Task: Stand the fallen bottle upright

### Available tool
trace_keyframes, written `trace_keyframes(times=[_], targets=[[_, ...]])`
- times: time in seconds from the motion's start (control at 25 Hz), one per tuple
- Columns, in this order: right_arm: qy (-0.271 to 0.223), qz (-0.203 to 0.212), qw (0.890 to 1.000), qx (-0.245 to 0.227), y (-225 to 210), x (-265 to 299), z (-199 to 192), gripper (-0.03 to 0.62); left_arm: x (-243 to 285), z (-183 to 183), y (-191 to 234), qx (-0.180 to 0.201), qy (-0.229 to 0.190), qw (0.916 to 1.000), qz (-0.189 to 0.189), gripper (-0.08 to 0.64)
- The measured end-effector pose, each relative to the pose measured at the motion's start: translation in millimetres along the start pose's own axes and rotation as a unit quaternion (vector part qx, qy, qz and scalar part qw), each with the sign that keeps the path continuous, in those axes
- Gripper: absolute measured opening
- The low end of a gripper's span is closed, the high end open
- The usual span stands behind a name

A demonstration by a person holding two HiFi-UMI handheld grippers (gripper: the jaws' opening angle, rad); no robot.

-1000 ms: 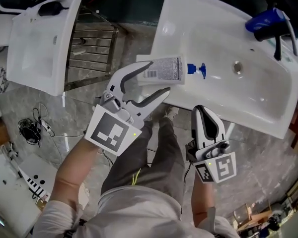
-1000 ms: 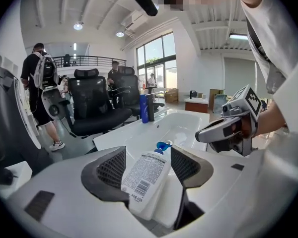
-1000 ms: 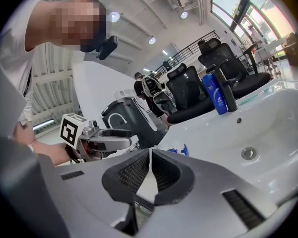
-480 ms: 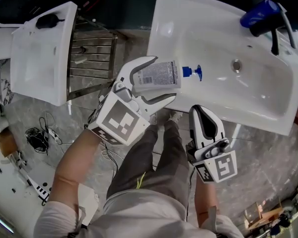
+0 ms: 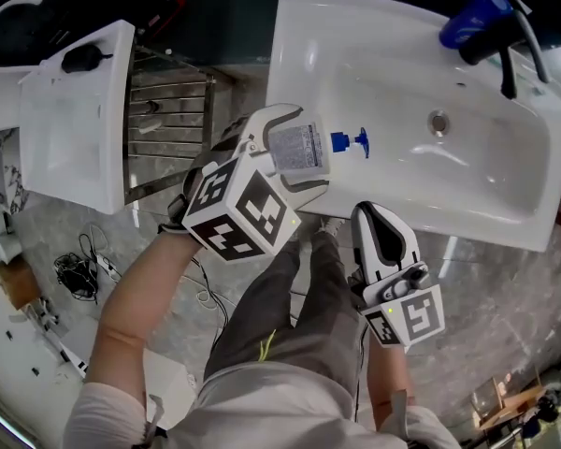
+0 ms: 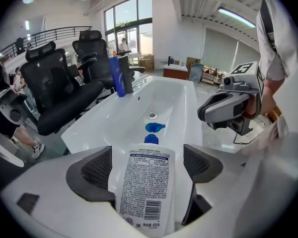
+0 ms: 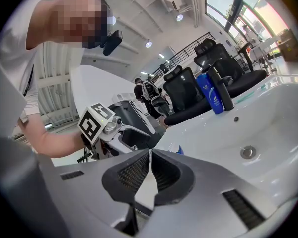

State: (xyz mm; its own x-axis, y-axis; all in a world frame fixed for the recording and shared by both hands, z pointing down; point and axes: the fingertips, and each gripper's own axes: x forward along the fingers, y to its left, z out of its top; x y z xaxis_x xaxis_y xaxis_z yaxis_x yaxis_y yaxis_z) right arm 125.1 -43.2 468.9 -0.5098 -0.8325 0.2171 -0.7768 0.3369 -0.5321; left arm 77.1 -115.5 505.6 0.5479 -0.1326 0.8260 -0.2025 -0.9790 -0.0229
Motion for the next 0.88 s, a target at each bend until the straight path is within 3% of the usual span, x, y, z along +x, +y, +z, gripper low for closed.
trace_keyframes(times=[0.36,0.88], targets=[[-0.001,-0.006,1.0,0.007,-11,-1,-2,0.041,26,-20,-4,0.036,0.102,0.9929,-0.049,0.462],[-0.006,-0.009,1.0,0.016,-27,-5,-1,0.041,47,-21,-6,0.03,0.166,0.9816,-0.091,0.462]])
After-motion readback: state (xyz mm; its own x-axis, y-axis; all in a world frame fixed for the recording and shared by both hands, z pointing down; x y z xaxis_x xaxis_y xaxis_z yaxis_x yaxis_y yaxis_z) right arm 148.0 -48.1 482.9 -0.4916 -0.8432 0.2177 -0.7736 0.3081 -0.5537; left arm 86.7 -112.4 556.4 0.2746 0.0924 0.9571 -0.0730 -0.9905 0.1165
